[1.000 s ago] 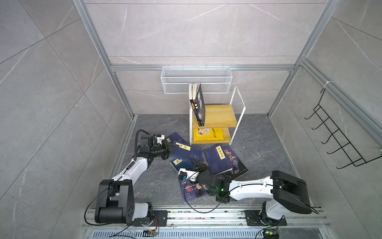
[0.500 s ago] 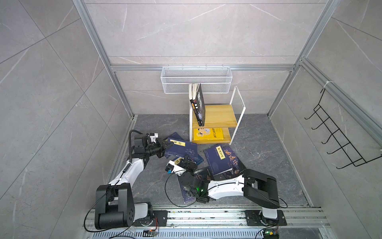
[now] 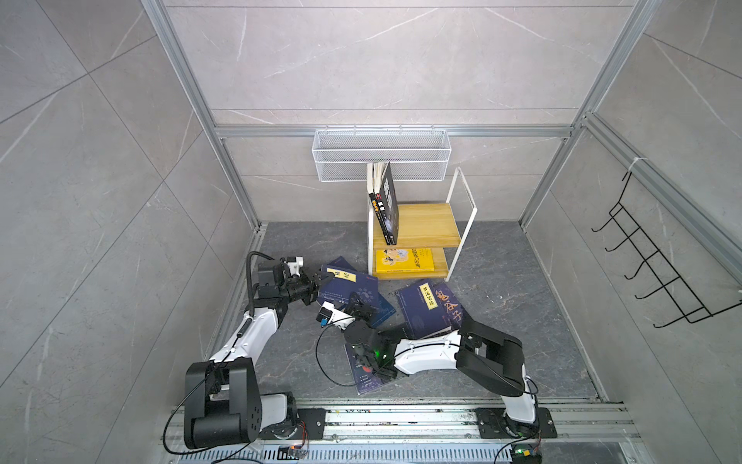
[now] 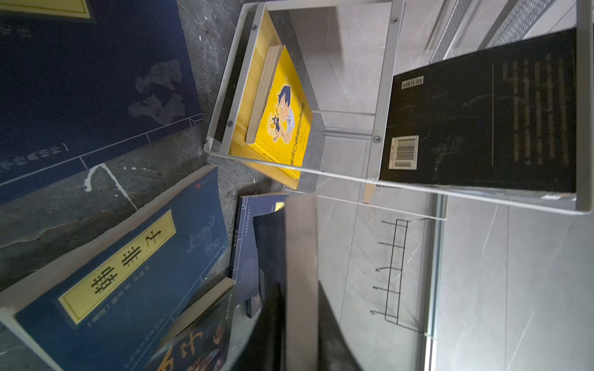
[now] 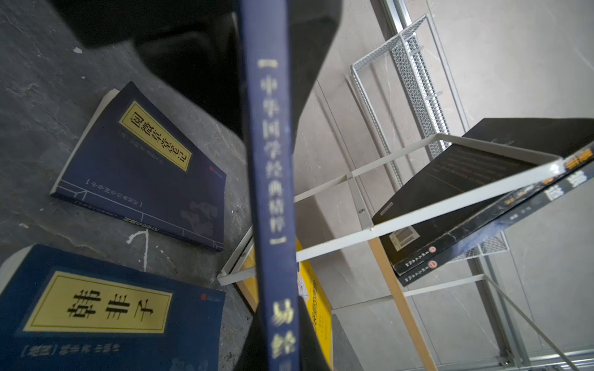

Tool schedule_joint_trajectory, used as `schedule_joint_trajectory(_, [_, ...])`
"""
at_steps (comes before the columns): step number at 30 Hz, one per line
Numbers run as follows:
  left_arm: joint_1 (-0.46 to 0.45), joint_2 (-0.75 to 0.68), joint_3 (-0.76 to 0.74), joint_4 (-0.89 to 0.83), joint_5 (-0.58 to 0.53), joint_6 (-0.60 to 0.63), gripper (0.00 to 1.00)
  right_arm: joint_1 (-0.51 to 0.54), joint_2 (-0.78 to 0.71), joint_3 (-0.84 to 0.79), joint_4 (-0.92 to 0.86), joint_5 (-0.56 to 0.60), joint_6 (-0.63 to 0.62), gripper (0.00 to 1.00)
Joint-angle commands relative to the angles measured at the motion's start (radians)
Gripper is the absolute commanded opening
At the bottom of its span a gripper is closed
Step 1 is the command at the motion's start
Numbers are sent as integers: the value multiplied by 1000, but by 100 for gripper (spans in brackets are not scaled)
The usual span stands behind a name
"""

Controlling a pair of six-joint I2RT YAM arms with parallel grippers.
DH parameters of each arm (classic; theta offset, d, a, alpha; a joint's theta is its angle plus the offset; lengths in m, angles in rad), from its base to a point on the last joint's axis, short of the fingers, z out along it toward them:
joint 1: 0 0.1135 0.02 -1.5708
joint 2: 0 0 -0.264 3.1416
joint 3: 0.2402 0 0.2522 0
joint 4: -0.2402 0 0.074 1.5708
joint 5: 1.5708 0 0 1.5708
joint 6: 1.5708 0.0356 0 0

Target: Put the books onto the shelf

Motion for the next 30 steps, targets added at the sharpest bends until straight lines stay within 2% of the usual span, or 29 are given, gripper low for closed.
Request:
schedule_joint_trajectory(1, [21,-30,-2,-29,-14,92,49,-12,-76,-88,74,-23,-46,0])
schedule_joint_trajectory(5, [47,-35,35,-179,-111,292,63,-16,-144,-205,131,-21,-122,0])
schedule_joint_trajectory(8, [70,-51,39,-241,-177,419,67,-17,-222,-311,144,-52,-144,0])
schedule_joint_trajectory(12, [107,-69,65,-301,-197,589,68,-40,-316,-409,111,-84,-166,0])
schedule_joint_trajectory(18, [166,-97,112,-402,-290,770,74,-134,-417,-502,89,-171,-207,0])
schedule_joint_trajectory(22, [198,-106,112,-442,-325,895,76,-204,-424,-529,117,-250,-345,0])
schedule_joint_trajectory(24, [204,-118,111,-463,-349,957,80,-243,-423,-529,137,-287,-376,0])
schedule_joint_trajectory(30, [217,-127,131,-502,-381,1011,95,-331,-401,-500,127,-345,-413,0])
